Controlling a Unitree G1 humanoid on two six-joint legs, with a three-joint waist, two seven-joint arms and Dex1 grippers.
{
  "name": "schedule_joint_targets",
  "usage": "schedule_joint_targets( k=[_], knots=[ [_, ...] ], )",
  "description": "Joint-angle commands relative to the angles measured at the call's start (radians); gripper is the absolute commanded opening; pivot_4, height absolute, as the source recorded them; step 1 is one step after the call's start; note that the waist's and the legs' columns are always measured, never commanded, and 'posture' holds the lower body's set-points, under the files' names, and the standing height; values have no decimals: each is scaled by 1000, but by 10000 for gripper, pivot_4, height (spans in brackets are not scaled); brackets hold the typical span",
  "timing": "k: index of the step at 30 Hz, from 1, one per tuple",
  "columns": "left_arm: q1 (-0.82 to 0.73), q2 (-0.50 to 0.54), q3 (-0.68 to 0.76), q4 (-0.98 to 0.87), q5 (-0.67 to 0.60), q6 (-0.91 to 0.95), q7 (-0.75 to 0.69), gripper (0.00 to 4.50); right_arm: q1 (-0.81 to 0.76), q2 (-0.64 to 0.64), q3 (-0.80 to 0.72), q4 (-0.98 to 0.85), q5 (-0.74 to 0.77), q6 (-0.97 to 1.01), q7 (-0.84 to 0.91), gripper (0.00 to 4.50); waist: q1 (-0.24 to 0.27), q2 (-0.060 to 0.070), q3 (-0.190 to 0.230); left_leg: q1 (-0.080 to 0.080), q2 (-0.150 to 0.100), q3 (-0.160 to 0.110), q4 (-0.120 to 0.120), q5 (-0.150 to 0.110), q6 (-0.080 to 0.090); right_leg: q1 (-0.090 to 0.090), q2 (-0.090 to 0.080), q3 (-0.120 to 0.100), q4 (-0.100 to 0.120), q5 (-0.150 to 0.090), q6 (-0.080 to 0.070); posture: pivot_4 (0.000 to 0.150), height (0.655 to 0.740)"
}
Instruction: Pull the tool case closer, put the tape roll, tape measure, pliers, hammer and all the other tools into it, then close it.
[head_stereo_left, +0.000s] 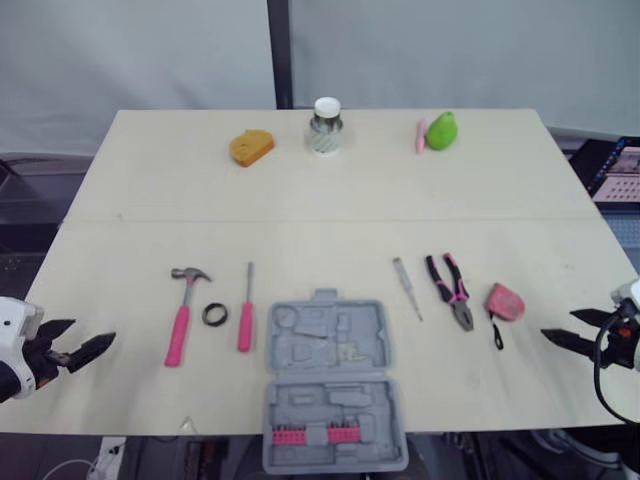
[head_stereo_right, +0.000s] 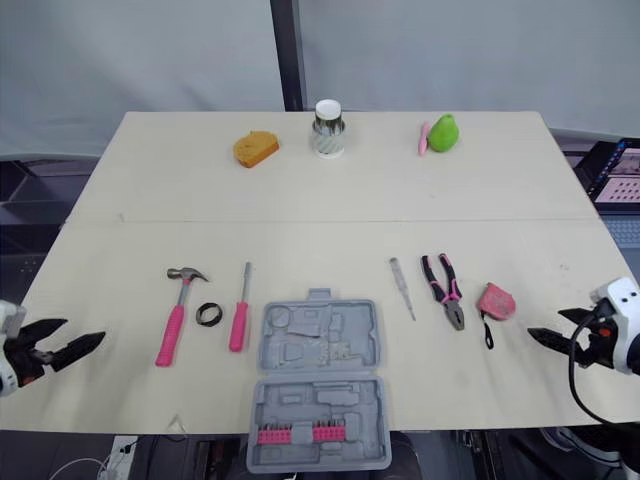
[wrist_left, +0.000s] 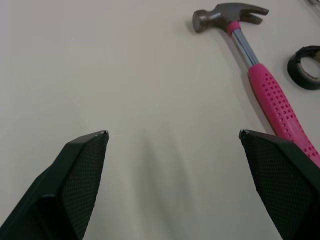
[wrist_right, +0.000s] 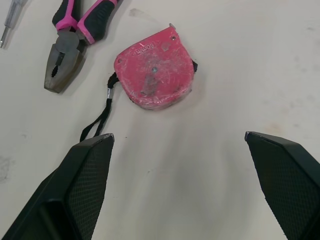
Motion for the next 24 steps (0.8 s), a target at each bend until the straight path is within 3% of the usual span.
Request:
schedule_joint_targets(
  k=[1,6,12,15,19,24],
  knots=[
    [-8,-18,-50,-111,-11,-38,-20,45000,-23,35,-55,-230,153,154,-3,44447,0,0,0,0,0,0,0,0,0,0,0,0,0,0,0,1500,7400],
    [-59,41,-239,-214,17,-109,-156,45000,-127,97,135,-771,342,372,-58,44447,-1,1,0,0,6,2,0,-1,-3,-2,6,2,0,0,0,1500,7400],
    [-214,66,-419,-45,128,-320,-261,45000,-294,197,374,-1030,391,428,-95,44447,7,0,0,-2,6,1,2,-2,-3,-4,6,2,1,0,-1,1500,7400],
    [-295,54,-479,51,168,-407,-285,36295,-319,216,450,-1071,348,405,-97,45000,7,-2,1,-2,5,1,2,-2,-3,-4,6,1,3,0,-1,1500,7400],
    [-373,48,-522,166,203,-478,-297,17215,-343,234,503,-1069,272,368,-138,45000,1,-4,0,-2,6,2,2,-2,-3,-7,6,1,6,0,-1,1500,7400],
    [-439,43,-576,258,239,-535,-323,17215,-366,278,538,-1072,239,370,-186,45000,-8,-5,0,-3,7,5,2,-3,-3,-16,5,0,16,0,-1,1500,7400]
  ],
)
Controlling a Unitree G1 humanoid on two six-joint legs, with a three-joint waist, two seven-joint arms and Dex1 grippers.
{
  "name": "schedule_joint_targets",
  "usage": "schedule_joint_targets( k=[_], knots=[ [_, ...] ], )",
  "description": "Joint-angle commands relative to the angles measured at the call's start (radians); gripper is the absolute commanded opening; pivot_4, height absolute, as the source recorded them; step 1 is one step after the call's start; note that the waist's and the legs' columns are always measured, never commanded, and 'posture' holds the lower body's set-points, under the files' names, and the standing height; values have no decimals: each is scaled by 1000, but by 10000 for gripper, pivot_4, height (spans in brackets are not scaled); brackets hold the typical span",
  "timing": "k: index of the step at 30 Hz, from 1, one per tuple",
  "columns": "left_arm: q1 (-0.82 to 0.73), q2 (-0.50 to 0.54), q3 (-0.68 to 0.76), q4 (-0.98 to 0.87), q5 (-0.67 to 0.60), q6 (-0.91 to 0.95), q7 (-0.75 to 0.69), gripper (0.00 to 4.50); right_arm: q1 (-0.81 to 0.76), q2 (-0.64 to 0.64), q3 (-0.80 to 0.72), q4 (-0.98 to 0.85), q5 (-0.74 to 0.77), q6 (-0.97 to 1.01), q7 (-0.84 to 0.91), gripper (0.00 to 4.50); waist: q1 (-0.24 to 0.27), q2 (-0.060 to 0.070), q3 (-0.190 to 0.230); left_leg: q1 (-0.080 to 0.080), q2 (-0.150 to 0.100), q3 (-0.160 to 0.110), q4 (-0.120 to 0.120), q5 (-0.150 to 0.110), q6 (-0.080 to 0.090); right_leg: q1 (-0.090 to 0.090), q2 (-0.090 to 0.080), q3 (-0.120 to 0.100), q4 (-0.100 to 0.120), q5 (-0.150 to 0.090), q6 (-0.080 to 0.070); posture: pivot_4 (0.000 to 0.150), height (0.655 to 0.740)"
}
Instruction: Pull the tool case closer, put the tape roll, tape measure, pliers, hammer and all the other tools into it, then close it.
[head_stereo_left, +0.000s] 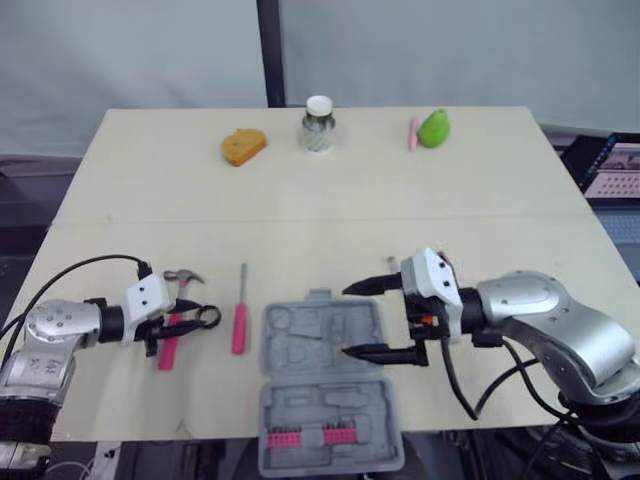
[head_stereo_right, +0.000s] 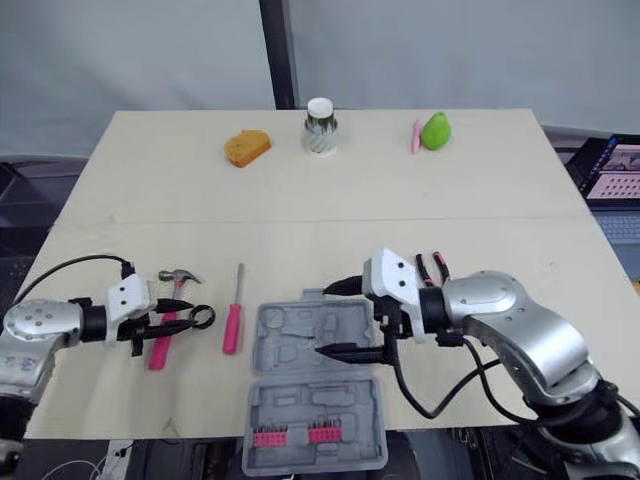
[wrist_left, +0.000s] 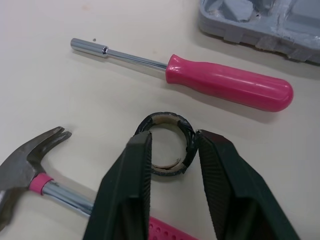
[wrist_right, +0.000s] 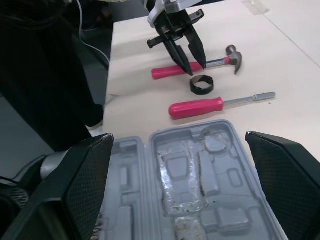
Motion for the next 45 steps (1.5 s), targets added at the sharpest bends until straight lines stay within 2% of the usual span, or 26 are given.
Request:
schedule_joint_targets(
  k=[1,17,45],
  knots=[
    [-23,1,-17,36,16,-41,-22,17215,-15,17,6,-28,-8,-11,-28,45000,-6,0,0,0,0,0,0,0,0,0,0,0,0,0,0,1500,7400],
    [-43,-6,-70,40,37,-30,-41,17215,31,39,34,-35,-35,-26,-67,45000,-19,-1,0,0,0,-1,0,0,0,0,0,0,2,0,0,1500,7400],
    [-40,-21,-76,105,65,-72,-12,17215,77,24,18,-48,-30,-32,-62,45000,-18,-1,0,0,0,-1,1,0,0,0,0,0,2,0,0,1500,7400]
  ],
)
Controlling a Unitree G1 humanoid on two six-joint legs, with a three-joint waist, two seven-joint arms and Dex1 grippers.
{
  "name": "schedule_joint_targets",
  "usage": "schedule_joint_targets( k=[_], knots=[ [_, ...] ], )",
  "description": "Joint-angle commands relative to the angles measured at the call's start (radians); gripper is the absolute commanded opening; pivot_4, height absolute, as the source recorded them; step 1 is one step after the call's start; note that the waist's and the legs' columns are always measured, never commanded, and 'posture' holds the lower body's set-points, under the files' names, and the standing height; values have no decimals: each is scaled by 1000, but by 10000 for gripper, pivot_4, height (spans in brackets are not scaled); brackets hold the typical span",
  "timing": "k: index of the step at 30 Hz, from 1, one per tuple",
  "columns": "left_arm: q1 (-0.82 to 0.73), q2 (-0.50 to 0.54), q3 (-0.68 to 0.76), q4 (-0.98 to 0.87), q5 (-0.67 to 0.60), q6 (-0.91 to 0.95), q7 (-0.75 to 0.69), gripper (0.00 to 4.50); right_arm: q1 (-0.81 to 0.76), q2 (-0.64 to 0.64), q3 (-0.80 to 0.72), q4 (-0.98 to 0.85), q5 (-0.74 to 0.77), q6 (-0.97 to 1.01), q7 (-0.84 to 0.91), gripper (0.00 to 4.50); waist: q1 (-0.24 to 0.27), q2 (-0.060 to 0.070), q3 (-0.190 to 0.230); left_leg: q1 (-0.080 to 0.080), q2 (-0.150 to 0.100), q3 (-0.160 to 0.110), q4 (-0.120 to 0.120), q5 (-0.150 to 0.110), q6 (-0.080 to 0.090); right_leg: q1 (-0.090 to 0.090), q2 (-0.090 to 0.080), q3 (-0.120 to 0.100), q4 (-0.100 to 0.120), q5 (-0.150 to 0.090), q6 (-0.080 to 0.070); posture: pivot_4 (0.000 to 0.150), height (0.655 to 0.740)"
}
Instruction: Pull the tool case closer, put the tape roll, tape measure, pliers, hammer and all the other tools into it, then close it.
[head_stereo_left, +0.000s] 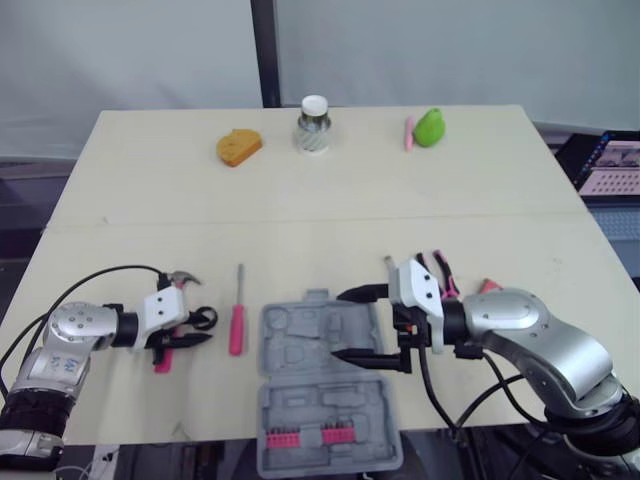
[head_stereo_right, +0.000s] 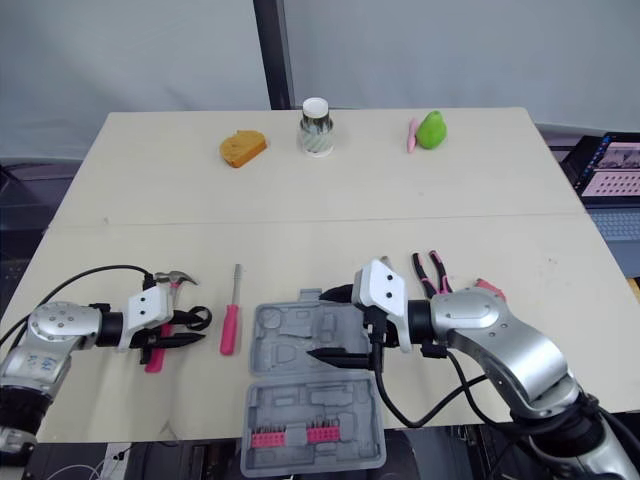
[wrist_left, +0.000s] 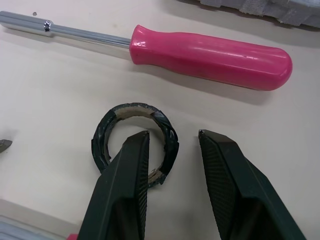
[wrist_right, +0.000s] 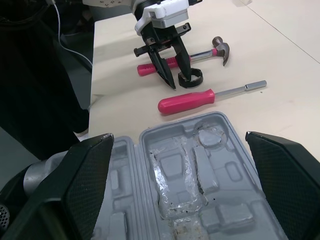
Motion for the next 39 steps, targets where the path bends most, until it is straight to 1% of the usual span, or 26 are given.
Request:
schedule_joint_targets(
  k=[1,3,6,7,8,16,20,23,26,29,32,33,35,39],
  knots=[
    [-9,-4,4,20,6,-15,7,17215,3,-7,-18,-39,14,-10,5,45000,0,0,0,0,0,0,0,0,0,0,0,0,0,0,0,1500,7400],
    [-12,-5,4,26,7,-20,7,17215,2,-6,-17,-36,12,-11,5,45000,0,0,0,0,0,0,0,0,0,0,0,0,0,0,0,1500,7400],
    [-16,-8,4,35,7,-28,9,8925,1,-4,-15,-33,11,-12,5,45000,0,0,0,0,0,0,0,0,0,0,0,0,0,0,0,1500,7400],
    [-18,-9,4,38,8,-30,9,3808,0,-4,-15,-32,11,-12,6,45000,0,0,0,0,0,0,0,0,0,0,0,0,0,0,0,1500,7400],
    [-20,-10,4,42,8,-31,10,561,0,-5,-15,-32,11,-12,6,45000,1,0,0,0,0,0,0,0,0,0,0,0,0,0,0,1500,7400],
    [-50,-19,6,73,7,-36,14,561,-4,0,-15,-29,14,-10,5,45000,1,0,0,0,0,0,0,0,0,0,0,0,0,0,0,1500,7400],
    [-65,-16,20,69,-8,-4,12,561,-4,-6,-23,-36,24,-6,11,45000,0,0,0,0,0,0,0,0,0,0,0,0,0,0,0,1500,7400],
    [-69,-9,37,3,-55,70,-18,561,-4,-13,-30,-35,31,-8,18,45000,-1,0,0,0,0,0,0,0,0,0,0,0,1,0,0,1500,7400],
    [-82,-6,42,-102,-120,198,-55,561,-6,-18,-31,-34,31,-13,23,45000,0,0,0,0,0,-1,0,0,0,0,0,0,1,0,0,1500,7400],
    [-76,11,-9,-252,-161,349,-119,561,-12,-22,-33,-39,33,-6,20,45000,-1,0,0,0,0,-1,1,0,0,0,0,0,1,0,0,1500,7400],
    [-83,41,-70,-351,-141,420,-163,561,-15,-30,-38,-60,38,14,6,45000,-1,0,0,0,0,-1,0,0,0,0,0,1,1,0,0,1500,7400],
    [-112,49,-102,-377,-126,434,-188,561,-13,-37,-46,-75,43,24,-1,45000,-1,0,0,0,0,-1,0,0,0,0,0,1,1,0,0,1500,7400],
    [-155,57,-139,-401,-111,450,-214,561,-12,-43,-53,-95,50,40,-15,45000,2,-1,0,0,0,-1,0,0,0,0,0,1,1,0,0,1500,7400],
    [-297,2,-220,-378,-88,458,-247,561,7,-41,-73,-143,59,73,-66,45000,10,-1,0,-1,-1,-1,2,0,0,0,0,1,1,0,0,1500,7400]
  ],
)
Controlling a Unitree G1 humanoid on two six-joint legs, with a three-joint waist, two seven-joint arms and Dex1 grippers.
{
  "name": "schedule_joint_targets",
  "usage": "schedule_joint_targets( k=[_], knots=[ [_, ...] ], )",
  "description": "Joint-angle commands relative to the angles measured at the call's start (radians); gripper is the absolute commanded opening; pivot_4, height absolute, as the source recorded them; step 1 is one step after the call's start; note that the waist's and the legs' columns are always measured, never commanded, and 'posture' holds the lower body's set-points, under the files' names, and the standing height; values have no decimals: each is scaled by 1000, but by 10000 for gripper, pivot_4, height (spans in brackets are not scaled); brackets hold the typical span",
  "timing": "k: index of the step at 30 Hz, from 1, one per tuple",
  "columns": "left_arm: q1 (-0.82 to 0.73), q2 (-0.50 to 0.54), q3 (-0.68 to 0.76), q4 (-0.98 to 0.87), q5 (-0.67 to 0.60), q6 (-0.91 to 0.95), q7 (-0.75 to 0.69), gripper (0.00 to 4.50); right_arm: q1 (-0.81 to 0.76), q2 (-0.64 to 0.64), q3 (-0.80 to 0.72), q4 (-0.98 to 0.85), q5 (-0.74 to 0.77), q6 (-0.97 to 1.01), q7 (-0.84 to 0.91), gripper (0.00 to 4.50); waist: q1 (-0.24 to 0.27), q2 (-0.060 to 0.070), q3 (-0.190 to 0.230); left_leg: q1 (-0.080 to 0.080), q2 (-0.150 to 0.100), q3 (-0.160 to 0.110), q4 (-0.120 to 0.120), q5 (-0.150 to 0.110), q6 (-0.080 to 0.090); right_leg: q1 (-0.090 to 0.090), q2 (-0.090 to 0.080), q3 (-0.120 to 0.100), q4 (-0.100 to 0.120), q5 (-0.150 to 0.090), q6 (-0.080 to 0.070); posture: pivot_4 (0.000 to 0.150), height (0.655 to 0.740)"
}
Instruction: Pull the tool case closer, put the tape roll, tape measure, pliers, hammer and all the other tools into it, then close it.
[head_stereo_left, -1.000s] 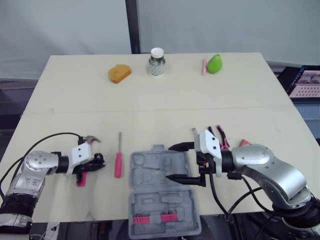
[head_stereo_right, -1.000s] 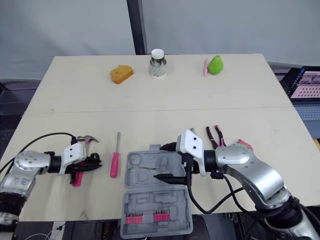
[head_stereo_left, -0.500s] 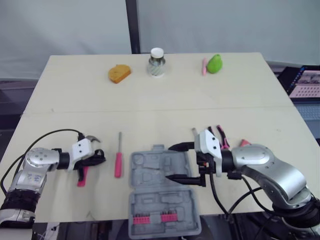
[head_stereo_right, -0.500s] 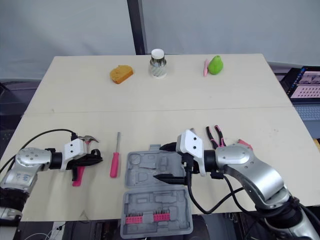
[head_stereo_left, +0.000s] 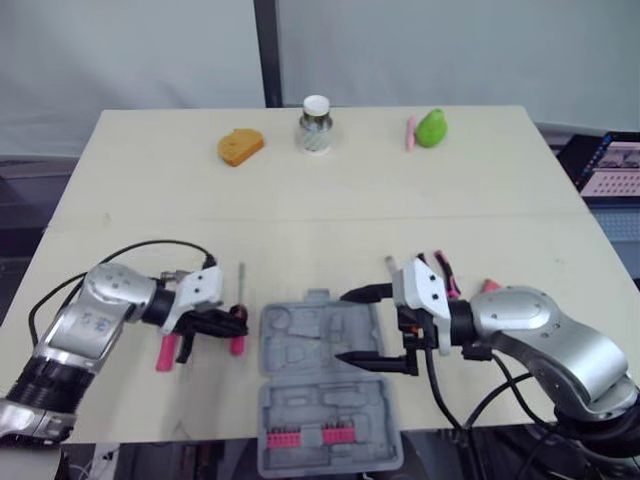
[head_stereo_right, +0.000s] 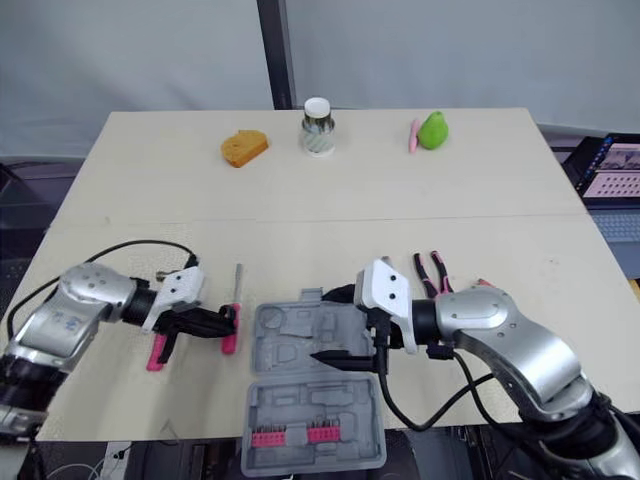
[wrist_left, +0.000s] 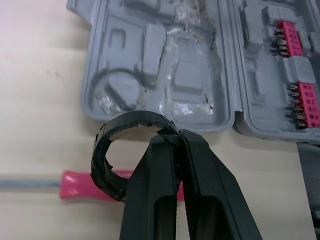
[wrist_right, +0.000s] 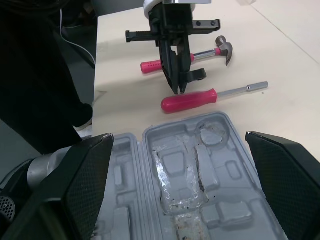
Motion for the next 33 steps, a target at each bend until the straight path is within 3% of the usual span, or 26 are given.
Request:
schedule_joint_targets(
  k=[1,10,33],
  knots=[
    [-84,-32,-61,-6,23,-6,-46,561,11,2,-35,-77,24,28,-55,45000,3,0,0,0,0,0,0,0,0,0,0,0,0,0,0,1500,7400],
    [-207,-107,-203,108,163,-25,-59,561,70,19,-49,-170,46,100,-179,45000,-6,-1,0,0,0,1,-1,0,0,-1,0,0,0,0,0,1500,7400],
    [-235,-177,-248,145,201,4,-92,561,156,25,-65,-223,66,97,-270,45000,-3,-2,1,-1,0,0,1,0,1,-1,0,0,0,0,0,1500,7400]
  ],
)
